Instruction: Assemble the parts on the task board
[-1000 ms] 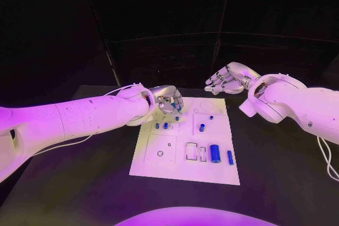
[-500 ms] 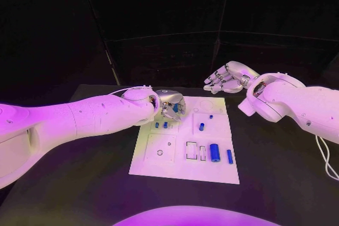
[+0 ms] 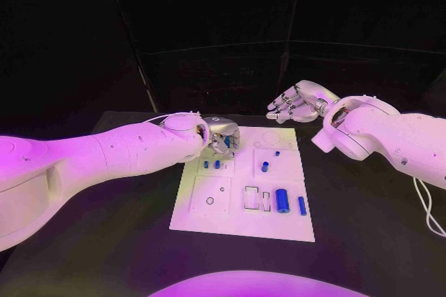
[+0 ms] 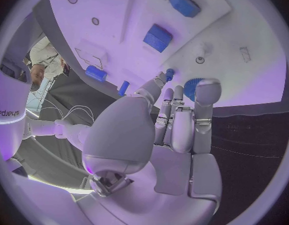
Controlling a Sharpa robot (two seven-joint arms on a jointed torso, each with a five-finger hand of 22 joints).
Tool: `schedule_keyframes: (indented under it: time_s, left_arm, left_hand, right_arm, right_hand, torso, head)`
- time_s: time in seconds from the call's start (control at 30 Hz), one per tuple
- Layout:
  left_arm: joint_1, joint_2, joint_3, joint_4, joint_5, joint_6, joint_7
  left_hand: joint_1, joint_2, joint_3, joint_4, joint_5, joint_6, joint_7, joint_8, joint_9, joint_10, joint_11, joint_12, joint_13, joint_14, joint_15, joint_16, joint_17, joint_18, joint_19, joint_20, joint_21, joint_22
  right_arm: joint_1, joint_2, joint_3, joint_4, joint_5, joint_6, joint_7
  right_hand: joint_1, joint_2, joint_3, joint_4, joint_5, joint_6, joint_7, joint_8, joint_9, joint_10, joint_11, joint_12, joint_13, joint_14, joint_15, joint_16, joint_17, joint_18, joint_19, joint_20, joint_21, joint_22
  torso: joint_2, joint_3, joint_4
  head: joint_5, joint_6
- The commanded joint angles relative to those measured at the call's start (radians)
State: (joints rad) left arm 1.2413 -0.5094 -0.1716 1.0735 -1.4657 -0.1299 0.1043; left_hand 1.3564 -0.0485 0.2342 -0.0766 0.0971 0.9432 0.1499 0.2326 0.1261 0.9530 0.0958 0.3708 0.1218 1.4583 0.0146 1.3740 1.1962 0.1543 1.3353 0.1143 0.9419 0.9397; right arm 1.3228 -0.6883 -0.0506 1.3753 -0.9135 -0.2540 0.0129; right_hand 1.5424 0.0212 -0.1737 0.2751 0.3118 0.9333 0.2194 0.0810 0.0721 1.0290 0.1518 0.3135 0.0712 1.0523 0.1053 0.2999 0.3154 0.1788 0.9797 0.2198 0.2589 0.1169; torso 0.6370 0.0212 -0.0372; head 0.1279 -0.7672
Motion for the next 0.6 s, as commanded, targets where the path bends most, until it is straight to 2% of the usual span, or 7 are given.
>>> schedule_keyframes:
  time_s: [0.03,0.6]
  left_arm:
    - [0.0,0.006,0.001,-0.008,-0.017,0.01,0.017]
    - [-0.005,0.022,0.001,-0.028,-0.017,0.073,-0.004]
  left_hand:
    - [-0.001,0.003,0.009,0.0,0.002,0.013,-0.001,-0.007,-0.002,0.011,-0.001,-0.008,-0.005,0.008,-0.003,0.006,-0.001,-0.016,0.007,-0.001,0.009,0.008]
    - [-0.005,0.002,0.024,-0.003,-0.002,0.03,-0.004,-0.017,-0.01,0.038,-0.005,-0.015,-0.017,0.012,-0.006,0.013,0.003,-0.024,0.023,-0.005,0.054,0.054]
  right_arm:
    - [0.002,0.001,0.001,0.002,-0.002,0.002,0.012]
    - [0.002,0.005,0.001,0.001,-0.002,0.004,0.011]
  right_hand:
    - [0.003,0.009,-0.005,0.0,0.005,-0.004,-0.001,0.004,0.001,-0.007,0.001,0.007,-0.001,-0.007,-0.001,0.005,-0.001,0.003,0.005,0.0,-0.005,-0.001]
    - [0.003,0.009,-0.005,0.0,0.005,-0.004,-0.001,0.004,0.001,-0.007,0.001,0.007,-0.001,-0.007,-0.001,0.005,-0.001,0.003,0.005,0.0,-0.005,-0.001]
  torso:
    - [-0.001,-0.0001,0.0024]
    - [0.0,-0.0013,0.002]
  head:
    - [0.001,-0.001]
    - [0.002,-0.009]
